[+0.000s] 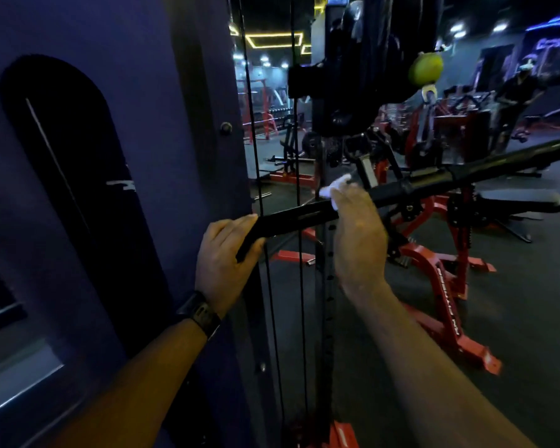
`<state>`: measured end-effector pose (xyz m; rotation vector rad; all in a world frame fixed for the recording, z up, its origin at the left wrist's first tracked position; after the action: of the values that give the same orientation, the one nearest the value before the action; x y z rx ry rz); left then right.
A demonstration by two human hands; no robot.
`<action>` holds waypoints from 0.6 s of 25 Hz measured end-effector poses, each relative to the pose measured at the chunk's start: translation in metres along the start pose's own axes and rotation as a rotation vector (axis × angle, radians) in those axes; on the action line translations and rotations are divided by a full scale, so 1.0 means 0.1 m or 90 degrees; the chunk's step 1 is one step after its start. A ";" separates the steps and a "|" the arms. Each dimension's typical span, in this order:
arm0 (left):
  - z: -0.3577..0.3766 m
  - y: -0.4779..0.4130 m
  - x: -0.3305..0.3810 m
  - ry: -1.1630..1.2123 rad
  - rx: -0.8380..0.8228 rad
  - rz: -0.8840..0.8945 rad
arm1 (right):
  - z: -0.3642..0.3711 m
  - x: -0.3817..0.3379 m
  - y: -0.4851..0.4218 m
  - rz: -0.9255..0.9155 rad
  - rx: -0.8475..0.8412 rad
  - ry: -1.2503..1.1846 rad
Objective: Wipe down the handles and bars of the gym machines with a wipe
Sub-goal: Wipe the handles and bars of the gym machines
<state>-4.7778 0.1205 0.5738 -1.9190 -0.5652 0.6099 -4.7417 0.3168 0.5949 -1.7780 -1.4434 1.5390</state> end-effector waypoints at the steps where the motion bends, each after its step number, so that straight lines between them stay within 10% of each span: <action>1: 0.00 0.01 0.03 -0.005 -0.014 -0.005 | 0.03 -0.14 0.10 -0.070 -0.013 0.028; 3: -0.03 0.04 0.12 -0.022 -0.025 -0.015 | 0.05 -0.16 0.23 -0.194 -0.056 0.042; 7: -0.09 0.06 0.34 -0.047 -0.013 -0.046 | -0.35 0.38 -0.03 0.012 0.016 -0.026; 10: -0.12 0.00 0.47 -0.052 -0.008 -0.046 | -0.28 0.13 0.20 -0.200 -0.036 0.023; 15: -0.18 -0.11 0.62 -0.063 -0.001 -0.039 | -0.07 0.91 -0.17 0.051 -0.086 -0.013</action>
<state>-4.7205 0.1513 0.5800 -1.8733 -0.6839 0.6679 -4.7545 0.4040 0.5650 -1.9242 -1.5368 1.5342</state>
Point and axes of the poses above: each hand's wrist, its own y-axis away from the middle knuckle, its own z-axis out of the palm, x = y × z, the point moved 9 cm from there along -y, towards the middle knuckle, and after that the axes turned 15 degrees about z, right-handed, at the moved point
